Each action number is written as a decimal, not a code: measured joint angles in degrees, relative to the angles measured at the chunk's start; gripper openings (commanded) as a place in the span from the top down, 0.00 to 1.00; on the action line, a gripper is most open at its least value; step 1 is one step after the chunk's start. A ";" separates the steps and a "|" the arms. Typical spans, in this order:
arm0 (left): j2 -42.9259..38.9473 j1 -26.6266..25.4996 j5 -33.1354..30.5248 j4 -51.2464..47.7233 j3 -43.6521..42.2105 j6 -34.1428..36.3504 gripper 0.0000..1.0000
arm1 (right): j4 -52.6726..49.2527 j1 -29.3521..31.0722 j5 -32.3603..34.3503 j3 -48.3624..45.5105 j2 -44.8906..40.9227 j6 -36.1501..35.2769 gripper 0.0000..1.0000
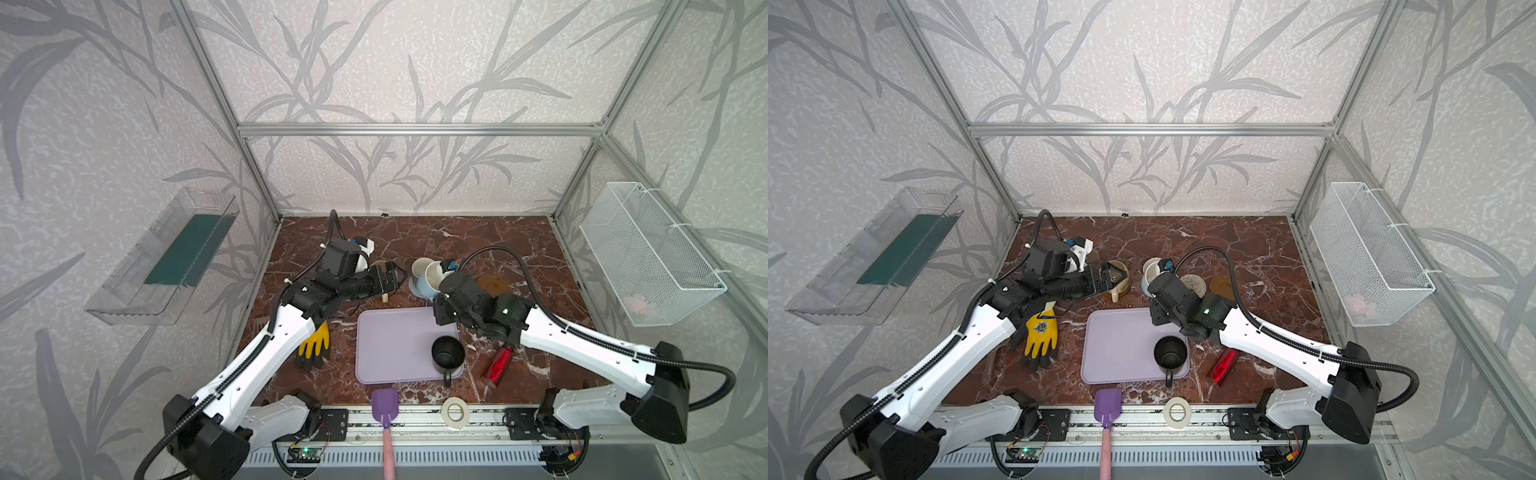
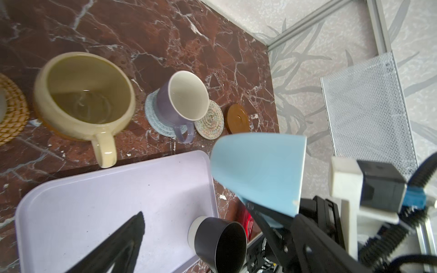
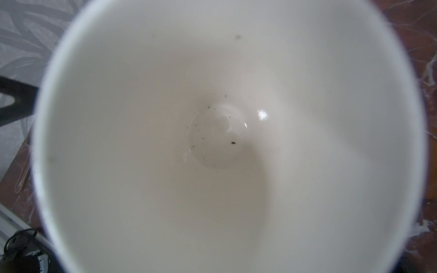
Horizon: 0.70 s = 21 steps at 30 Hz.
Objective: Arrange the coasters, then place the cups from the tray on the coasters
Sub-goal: 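Lift the light-blue mug and carry it toward the woven coaster with right gripper, then lower the light-blue mug onto the multicolour woven coaster with right gripper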
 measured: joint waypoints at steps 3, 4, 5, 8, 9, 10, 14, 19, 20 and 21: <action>1.88 -2.43 -0.68 1.16 2.40 -0.07 0.01 | -1.51 -3.10 -0.57 0.00 -0.76 -0.72 1.00; 2.54 -3.02 -0.94 1.31 3.02 -0.11 0.01 | -2.03 -3.91 -0.72 0.00 -0.92 -0.98 1.00; 3.50 -3.76 -1.36 1.29 3.93 -0.13 0.01 | -2.78 -4.87 -0.98 0.00 -1.16 -1.20 1.00; 6.84 -5.84 -2.82 1.49 6.86 -0.31 0.01 | -4.63 -7.65 -1.64 0.02 -2.03 -1.68 1.00; 7.74 -6.40 -3.37 1.88 7.32 -0.70 0.01 | -5.35 -8.59 -2.03 0.11 -2.32 -1.81 1.00; 8.22 -6.73 -3.78 2.36 7.32 -1.16 0.01 | -6.03 -9.40 -2.27 0.35 -2.49 -1.99 1.00; 9.99 -7.69 -4.72 5.29 7.15 -4.35 0.01 | -7.67 -12.76 -3.21 1.49 -2.51 -2.43 1.00; 14.49 -8.61 -4.72 7.02 8.41 -6.21 0.01 | -9.57 -15.10 -3.93 4.07 -0.15 -2.64 1.00; 15.56 -8.66 -4.72 6.97 8.81 -6.29 0.01 | -9.70 -15.32 -4.22 4.70 0.92 -2.67 1.00; 16.59 -8.76 -4.79 6.71 9.40 -6.27 0.01 | -9.49 -15.41 -4.59 5.01 1.86 -2.84 1.00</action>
